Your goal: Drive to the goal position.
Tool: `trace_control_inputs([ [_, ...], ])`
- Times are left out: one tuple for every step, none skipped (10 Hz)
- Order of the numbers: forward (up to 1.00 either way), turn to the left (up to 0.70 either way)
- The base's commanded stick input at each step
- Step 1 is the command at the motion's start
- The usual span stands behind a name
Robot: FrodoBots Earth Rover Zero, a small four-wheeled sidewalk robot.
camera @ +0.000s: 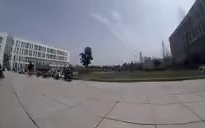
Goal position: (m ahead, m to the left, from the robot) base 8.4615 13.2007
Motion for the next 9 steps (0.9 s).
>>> trace_control_inputs([
  [0.00, 0.70],
  [0.00, 0.70],
  [0.00, 0.70],
  [0.00, 0.70],
  [0.00, 0.70],
  [0.00, 0.70],
  [0.00, 0.70],
  [0.00, 0.70],
  [0.00, 0.70],
])
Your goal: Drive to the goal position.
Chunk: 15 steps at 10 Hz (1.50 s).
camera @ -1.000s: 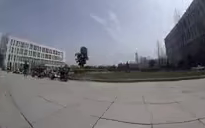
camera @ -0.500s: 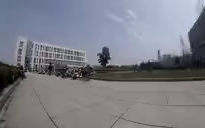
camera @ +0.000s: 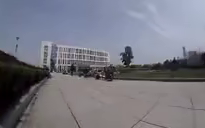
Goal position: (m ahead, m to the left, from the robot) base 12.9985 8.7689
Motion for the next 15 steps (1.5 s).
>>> trace_control_inputs([
  [0.00, 0.70],
  [0.00, 0.38],
  [0.00, 0.00],
  [0.00, 0.00],
  [0.00, 0.00],
  [0.00, 0.00],
  [0.00, 0.00],
  [0.00, 0.00],
  [0.00, 0.00],
  [0.00, 0.00],
  [0.00, 0.00],
  [0.00, -0.21],
  [0.00, -0.62],
  [0.00, -0.70],
  [0.00, -0.70],
])
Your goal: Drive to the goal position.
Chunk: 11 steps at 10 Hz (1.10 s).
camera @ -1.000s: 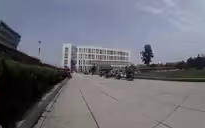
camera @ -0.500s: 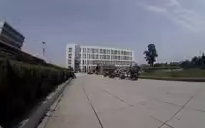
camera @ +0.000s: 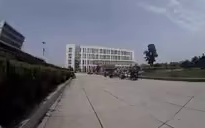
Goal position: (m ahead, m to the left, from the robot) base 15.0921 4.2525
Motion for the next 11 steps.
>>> trace_control_inputs([
  [0.00, -0.70],
  [0.00, -0.70],
  [0.00, -0.70],
  [0.00, -0.70],
  [0.00, -0.70],
  [0.00, -0.70],
  [0.00, -0.70],
  [0.00, -0.70],
  [0.00, -0.70],
  [0.00, -0.43],
  [0.00, -0.10],
])
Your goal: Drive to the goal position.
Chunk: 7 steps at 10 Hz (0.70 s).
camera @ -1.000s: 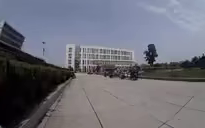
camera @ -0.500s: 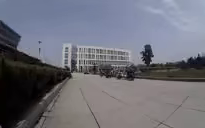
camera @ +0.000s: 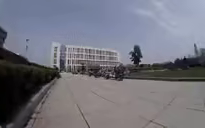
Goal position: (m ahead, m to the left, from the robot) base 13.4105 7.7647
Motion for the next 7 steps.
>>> trace_control_inputs([
  [0.00, 0.00],
  [0.00, 0.00],
  [0.00, 0.00],
  [0.00, 0.00],
  [0.00, 0.00],
  [0.00, 0.00],
  [0.70, 0.00],
])
